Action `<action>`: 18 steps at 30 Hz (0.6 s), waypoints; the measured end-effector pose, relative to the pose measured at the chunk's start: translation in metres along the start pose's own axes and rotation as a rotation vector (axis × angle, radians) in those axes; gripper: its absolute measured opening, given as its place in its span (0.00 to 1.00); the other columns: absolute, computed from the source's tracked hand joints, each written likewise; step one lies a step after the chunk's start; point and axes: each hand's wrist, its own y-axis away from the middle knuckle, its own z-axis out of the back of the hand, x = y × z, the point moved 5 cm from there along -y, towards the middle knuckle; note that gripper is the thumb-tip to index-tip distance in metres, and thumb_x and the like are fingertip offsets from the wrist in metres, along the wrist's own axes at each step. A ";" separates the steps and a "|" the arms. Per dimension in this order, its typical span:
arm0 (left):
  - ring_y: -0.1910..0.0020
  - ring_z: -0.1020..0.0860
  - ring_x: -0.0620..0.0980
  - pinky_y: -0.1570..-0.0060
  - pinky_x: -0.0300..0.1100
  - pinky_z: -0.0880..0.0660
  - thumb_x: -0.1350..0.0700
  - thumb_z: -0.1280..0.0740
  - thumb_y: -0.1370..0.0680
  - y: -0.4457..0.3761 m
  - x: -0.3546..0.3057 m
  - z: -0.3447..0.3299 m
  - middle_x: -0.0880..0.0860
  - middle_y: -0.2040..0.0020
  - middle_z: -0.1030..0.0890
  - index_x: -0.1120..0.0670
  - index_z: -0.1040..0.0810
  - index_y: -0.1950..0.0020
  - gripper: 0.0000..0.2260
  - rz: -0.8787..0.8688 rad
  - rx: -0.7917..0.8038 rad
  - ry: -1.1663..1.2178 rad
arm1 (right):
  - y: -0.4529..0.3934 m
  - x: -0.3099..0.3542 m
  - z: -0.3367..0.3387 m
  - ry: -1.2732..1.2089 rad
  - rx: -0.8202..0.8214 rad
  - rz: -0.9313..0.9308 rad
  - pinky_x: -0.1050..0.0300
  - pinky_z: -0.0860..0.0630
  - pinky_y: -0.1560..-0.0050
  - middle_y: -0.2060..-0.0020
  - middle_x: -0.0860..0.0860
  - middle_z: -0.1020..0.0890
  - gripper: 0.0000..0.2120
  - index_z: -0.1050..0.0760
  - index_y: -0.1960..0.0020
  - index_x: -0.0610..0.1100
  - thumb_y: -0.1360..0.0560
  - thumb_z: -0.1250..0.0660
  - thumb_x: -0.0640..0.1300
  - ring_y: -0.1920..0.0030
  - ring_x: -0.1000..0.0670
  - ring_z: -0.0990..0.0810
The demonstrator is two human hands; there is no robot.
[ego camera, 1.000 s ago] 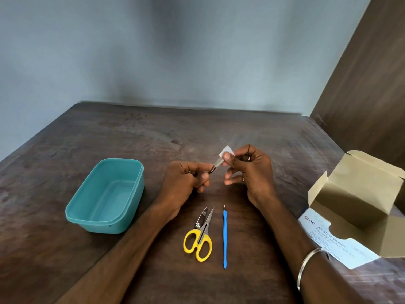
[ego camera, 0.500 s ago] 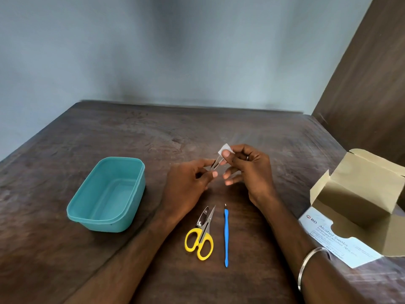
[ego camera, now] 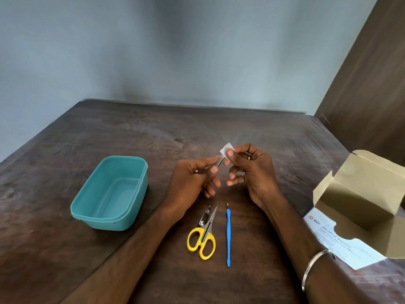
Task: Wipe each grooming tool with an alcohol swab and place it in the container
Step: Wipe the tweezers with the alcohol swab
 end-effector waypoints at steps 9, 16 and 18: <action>0.74 0.25 0.49 0.73 0.41 0.26 0.65 0.36 0.20 0.000 0.004 0.003 0.55 0.68 0.19 0.56 0.19 0.39 0.13 0.066 0.047 0.054 | 0.000 -0.003 -0.002 0.033 0.035 -0.035 0.54 0.21 0.75 0.66 0.43 0.16 0.11 0.24 0.54 0.39 0.31 0.25 0.43 0.76 0.49 0.24; 0.75 0.28 0.48 0.74 0.41 0.27 0.65 0.37 0.20 -0.001 0.003 0.006 0.54 0.69 0.21 0.58 0.19 0.39 0.12 0.059 0.029 0.102 | 0.003 -0.007 -0.010 0.096 0.092 -0.037 0.53 0.21 0.75 0.69 0.43 0.17 0.08 0.25 0.58 0.40 0.29 0.25 0.38 0.78 0.47 0.24; 0.75 0.29 0.48 0.73 0.42 0.26 0.65 0.37 0.20 -0.001 0.004 0.006 0.55 0.68 0.22 0.58 0.19 0.38 0.13 0.080 0.037 0.097 | 0.002 -0.003 -0.005 0.067 0.032 -0.003 0.53 0.21 0.76 0.68 0.43 0.17 0.08 0.24 0.55 0.37 0.27 0.26 0.38 0.78 0.48 0.25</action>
